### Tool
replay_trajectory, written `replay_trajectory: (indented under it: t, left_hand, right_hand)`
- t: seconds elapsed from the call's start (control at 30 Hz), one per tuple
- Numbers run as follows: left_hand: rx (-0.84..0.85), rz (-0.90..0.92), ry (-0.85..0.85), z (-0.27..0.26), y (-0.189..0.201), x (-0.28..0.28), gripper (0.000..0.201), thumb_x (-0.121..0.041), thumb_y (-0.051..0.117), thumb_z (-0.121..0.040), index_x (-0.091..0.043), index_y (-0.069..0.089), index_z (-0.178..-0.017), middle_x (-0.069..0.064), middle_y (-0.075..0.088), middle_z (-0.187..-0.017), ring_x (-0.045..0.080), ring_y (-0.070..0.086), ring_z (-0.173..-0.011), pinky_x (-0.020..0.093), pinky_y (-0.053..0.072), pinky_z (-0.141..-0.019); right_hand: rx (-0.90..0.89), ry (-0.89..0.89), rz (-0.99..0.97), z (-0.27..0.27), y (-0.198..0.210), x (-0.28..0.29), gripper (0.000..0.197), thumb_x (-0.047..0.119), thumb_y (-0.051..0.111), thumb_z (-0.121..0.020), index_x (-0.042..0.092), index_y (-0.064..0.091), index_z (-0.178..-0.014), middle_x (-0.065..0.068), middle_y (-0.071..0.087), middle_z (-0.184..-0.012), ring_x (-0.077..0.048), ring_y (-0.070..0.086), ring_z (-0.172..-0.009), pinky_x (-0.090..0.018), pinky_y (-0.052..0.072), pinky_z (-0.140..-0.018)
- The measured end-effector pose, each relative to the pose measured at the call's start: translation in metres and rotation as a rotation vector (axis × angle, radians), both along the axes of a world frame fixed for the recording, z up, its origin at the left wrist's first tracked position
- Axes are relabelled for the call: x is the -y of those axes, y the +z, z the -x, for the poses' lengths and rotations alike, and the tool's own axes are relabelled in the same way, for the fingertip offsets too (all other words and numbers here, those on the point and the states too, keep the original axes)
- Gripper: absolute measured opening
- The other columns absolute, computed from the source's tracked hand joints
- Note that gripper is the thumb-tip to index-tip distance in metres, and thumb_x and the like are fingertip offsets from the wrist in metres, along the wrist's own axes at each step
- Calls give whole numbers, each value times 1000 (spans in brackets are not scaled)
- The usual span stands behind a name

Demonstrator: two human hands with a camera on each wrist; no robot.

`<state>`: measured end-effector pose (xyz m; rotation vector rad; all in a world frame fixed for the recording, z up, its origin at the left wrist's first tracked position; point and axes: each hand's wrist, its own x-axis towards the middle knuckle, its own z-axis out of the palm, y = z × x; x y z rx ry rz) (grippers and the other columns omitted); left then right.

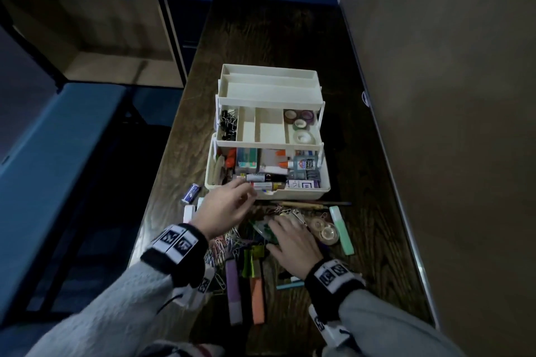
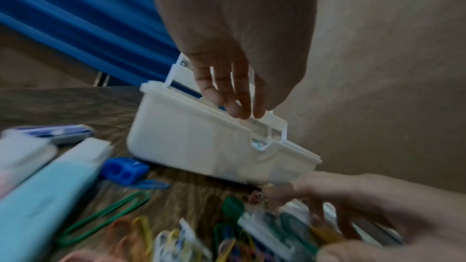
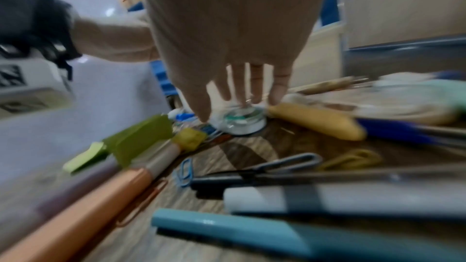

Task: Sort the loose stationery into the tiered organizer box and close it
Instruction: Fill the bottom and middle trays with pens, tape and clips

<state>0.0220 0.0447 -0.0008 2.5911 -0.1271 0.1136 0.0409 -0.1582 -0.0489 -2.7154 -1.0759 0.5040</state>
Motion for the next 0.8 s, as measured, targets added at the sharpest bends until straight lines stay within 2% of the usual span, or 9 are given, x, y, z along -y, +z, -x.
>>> replay_trajectory:
  t: [0.07, 0.13, 0.23, 0.33, 0.4, 0.43, 0.5, 0.63, 0.8]
  left_hand:
    - [-51, -11, 23, 14, -7, -5, 15, -28, 55, -93, -18, 65, -100, -5, 62, -97, 14, 60, -78, 31, 49, -67]
    - [-76, -12, 36, 25, -13, -9, 14, -28, 55, -93, -19, 64, -98, -7, 63, -96, 12, 60, -80, 28, 47, -66]
    - [-96, -4, 75, 34, -18, -16, 13, -28, 55, -93, -20, 64, -98, -8, 63, -96, 12, 59, -82, 31, 49, -69]
    - [-134, 2, 104, 37, -19, -22, 15, -30, 53, -94, -21, 63, -100, -9, 62, -99, 10, 59, -83, 32, 50, -72]
    - [-132, 2, 129, 41, -20, -26, 14, -29, 54, -94, -21, 63, -100, -9, 63, -101, 10, 59, -83, 31, 51, -72]
    - [-131, -1, 140, 43, -20, -28, 14, -28, 54, -94, -21, 63, -100, -8, 63, -102, 10, 59, -83, 31, 50, -72]
    - [-146, -10, 158, 47, -21, -33, 12, -28, 54, -94, -21, 63, -99, -7, 63, -102, 10, 58, -81, 31, 49, -72]
    - [-173, 0, 203, 58, -20, -42, 13, -28, 54, -94, -21, 64, -98, -6, 63, -98, 14, 59, -76, 34, 49, -70]
    - [-178, 11, 254, 69, -19, -54, 12, -26, 55, -93, -21, 65, -98, -4, 61, -96, 15, 60, -77, 37, 49, -70]
  right_hand:
    - [72, -17, 75, 1, -4, -14, 48, 26, 49, -93, 18, 36, -139, -7, 39, -140, -27, 32, -129, -41, 34, -103]
    - [88, -37, 83, 0, -5, -19, 47, 20, 50, -92, 17, 38, -137, -11, 40, -136, -28, 34, -127, -42, 34, -100]
    - [67, -61, -2, -1, -4, -18, 45, 29, 56, -85, 19, 41, -126, -7, 37, -125, -25, 37, -117, -39, 38, -95]
    - [-49, -263, -131, -4, 2, -3, 37, 30, 60, -80, 26, 36, -108, -1, 29, -118, -16, 43, -97, -32, 47, -82]
    - [-57, -383, -134, -13, 5, 13, 34, 26, 58, -79, 28, 31, -99, -1, 31, -113, -17, 46, -88, -34, 49, -75]
    - [-32, -418, -100, -18, 6, 22, 34, 26, 58, -78, 26, 31, -98, -2, 35, -111, -20, 47, -90, -36, 48, -76]
    - [-13, -458, -18, -27, 5, 39, 35, 23, 60, -76, 22, 36, -101, -5, 43, -111, -26, 47, -101, -35, 43, -80]
    - [-117, -432, 145, -35, -2, 56, 50, 22, 64, -78, 22, 39, -121, -7, 39, -123, -28, 41, -119, -36, 44, -90]
    - [-93, -422, 156, -41, -4, 51, 47, 28, 66, -83, 17, 42, -122, -9, 33, -122, -29, 41, -119, -38, 42, -96]
